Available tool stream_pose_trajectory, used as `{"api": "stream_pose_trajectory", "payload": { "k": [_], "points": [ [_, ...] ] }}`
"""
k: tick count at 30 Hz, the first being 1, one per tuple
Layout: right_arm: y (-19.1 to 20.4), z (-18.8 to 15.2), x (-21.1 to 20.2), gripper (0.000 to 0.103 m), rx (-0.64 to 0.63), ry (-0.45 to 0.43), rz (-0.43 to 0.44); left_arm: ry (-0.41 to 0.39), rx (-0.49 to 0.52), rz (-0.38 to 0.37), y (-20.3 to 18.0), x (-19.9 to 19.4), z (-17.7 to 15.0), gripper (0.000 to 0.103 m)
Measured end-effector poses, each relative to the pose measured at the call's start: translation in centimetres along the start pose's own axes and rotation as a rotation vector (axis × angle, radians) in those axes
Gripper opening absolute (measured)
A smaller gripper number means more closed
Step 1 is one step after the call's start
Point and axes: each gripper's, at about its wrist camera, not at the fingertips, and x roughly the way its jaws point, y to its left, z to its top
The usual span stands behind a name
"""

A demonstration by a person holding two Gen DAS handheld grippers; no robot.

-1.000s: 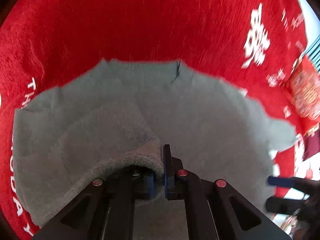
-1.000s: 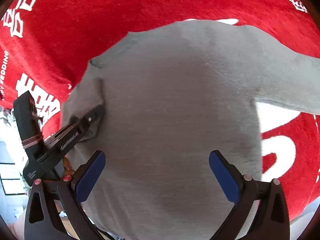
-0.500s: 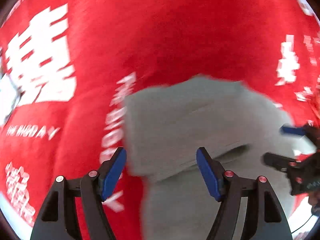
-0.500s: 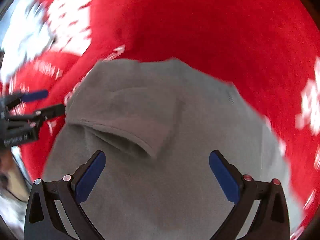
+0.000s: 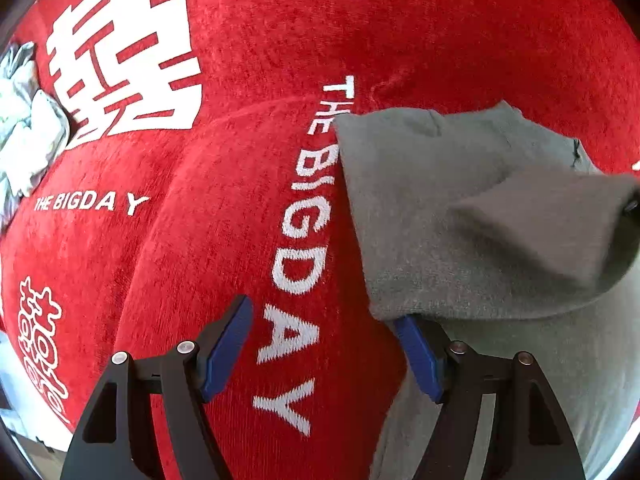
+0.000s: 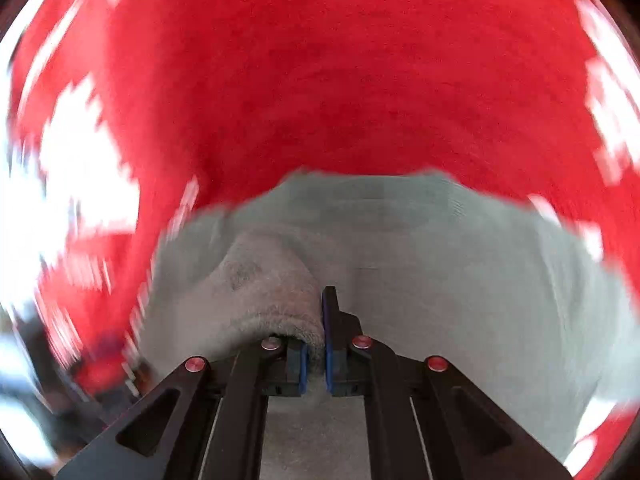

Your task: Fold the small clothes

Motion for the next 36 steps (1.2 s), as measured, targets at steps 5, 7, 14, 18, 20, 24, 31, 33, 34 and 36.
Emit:
{"api": "stream_pose_trajectory", "payload": {
  "k": [5,7,14,18,20,24,31,33,34,36],
  "points": [
    [-10.3,-2.0,0.7,0.01,0.475,0.06,0.126,-0.006,0.037,-0.003,0.2,0.2,0.2,0.074],
    [-13.3,-3.4,0.8,0.014,0.627,0.069,0.134,0.008,0.051,-0.006,0.5,0.2,0.3,0.074],
    [-9.1,-5.0,-0.2,0.055,0.533,0.143,0.356,0.067,-0.021,-0.079,4.5,-0.9,1.3,0.074],
    [-0.1,-7.3,3.6,0.055,0.404,0.309,0.537,0.103,-0.085,-0.197,5.1,0.7,4.9,0.074],
    [4.2,-8.9,6.8,0.055,0.385,0.381,0.586,0.125,-0.1,-0.256,4.6,2.3,7.0,0.074],
    [8.0,-10.0,10.5,0.054,0.406,0.39,0.618,0.165,-0.069,-0.288,2.6,5.1,9.6,0.074],
    [9.6,-9.2,12.2,0.006,0.437,0.391,0.666,0.166,-0.077,-0.346,2.0,6.3,10.7,0.011],
    [10.3,-9.6,12.3,0.006,0.395,0.399,0.654,0.154,-0.08,-0.367,2.8,5.8,10.8,0.01],
    [10.8,-10.1,13.2,0.006,0.387,0.428,0.63,0.141,-0.066,-0.363,3.1,5.5,10.9,0.01],
    [11.1,-10.9,14.9,0.004,0.38,0.469,0.558,0.142,-0.036,-0.332,3.4,5.8,10.9,0.01]
  ]
}}
